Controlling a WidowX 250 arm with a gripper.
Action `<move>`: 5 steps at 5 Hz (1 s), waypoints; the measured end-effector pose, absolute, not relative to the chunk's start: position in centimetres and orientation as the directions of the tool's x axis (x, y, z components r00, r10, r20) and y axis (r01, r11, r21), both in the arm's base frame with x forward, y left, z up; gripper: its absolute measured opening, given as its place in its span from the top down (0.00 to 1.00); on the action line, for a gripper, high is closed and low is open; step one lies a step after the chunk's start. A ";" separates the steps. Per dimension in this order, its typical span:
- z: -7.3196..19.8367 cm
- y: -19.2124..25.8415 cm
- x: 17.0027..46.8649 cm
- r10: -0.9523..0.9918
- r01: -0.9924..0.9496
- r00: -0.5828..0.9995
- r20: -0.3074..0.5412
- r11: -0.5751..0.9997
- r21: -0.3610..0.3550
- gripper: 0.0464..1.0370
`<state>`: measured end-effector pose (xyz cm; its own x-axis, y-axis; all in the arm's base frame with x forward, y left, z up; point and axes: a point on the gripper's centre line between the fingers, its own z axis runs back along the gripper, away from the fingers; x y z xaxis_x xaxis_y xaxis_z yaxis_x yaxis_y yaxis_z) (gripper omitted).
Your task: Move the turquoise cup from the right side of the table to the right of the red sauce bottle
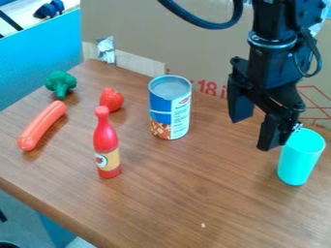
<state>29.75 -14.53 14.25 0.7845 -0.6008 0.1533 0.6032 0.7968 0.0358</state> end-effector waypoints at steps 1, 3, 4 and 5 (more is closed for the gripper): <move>13.0 -14.5 29.6 -0.603 0.604 0.789 0.116 0.797 0.027 0.04; 12.7 -14.9 32.8 -0.483 0.492 0.853 0.200 0.871 0.003 0.04; 11.8 -15.3 34.1 -0.410 0.420 0.884 0.224 0.907 0.003 0.04; 11.1 -16.0 35.4 -0.366 0.370 0.910 0.193 0.929 0.016 0.04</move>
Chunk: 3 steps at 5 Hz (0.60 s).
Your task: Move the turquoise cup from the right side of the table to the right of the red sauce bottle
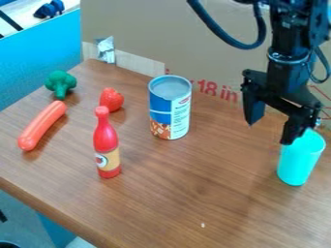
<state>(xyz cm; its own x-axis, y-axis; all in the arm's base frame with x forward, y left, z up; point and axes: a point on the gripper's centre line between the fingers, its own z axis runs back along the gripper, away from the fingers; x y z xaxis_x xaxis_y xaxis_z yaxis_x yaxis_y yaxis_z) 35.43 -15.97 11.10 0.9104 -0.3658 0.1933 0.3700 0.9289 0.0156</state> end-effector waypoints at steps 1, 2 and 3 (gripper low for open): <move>10.4 -16.3 36.4 -0.351 0.355 0.919 0.180 0.935 0.011 0.04; 10.1 -16.9 37.0 -0.344 0.351 0.921 0.182 0.936 -0.004 0.04; 10.2 -17.1 37.6 -0.327 0.336 0.926 0.190 0.942 -0.011 0.04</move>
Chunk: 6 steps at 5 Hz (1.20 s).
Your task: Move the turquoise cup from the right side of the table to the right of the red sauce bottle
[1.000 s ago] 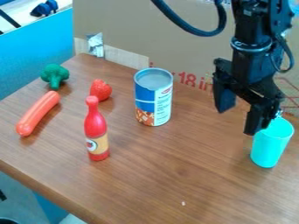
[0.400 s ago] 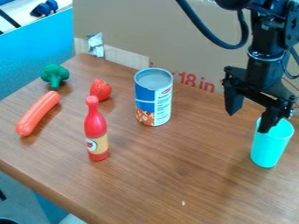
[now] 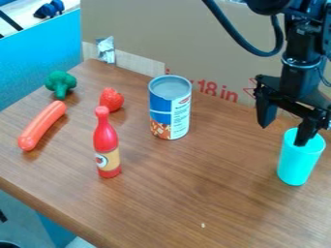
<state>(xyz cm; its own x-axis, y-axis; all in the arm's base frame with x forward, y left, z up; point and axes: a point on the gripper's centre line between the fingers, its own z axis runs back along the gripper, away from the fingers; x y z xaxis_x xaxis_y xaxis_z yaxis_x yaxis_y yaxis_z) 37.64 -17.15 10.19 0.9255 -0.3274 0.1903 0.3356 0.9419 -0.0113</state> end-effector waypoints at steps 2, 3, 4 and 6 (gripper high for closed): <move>9.4 -17.2 38.3 -0.294 0.303 0.941 0.169 0.953 -0.026 0.04; 8.2 -16.8 38.3 -0.267 0.275 0.954 0.134 0.960 -0.049 0.12; 7.6 -16.7 38.4 -0.264 0.272 0.957 0.120 0.961 -0.058 0.38; 7.4 -17.5 38.1 -0.276 0.289 0.952 0.131 0.953 -0.088 0.88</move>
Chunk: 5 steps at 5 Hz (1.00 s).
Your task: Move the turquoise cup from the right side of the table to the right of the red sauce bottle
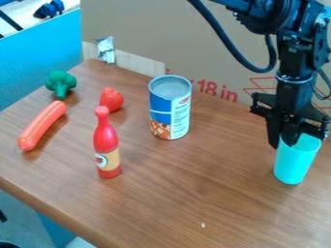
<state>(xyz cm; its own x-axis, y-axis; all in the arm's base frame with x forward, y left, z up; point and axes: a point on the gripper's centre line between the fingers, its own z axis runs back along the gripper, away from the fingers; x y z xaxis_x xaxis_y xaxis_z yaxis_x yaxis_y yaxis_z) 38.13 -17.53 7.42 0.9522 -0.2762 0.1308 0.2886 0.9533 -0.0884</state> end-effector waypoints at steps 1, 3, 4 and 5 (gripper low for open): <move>7.9 -17.3 37.5 -0.275 0.290 0.950 0.147 0.952 -0.095 0.95; 14.7 -13.0 32.5 -0.363 0.387 0.882 0.301 0.922 -0.022 0.95; 13.8 -9.8 30.0 -0.381 0.383 0.904 0.194 0.923 0.027 0.95; 12.6 -7.3 29.0 -0.383 0.381 0.918 0.100 0.924 0.039 0.95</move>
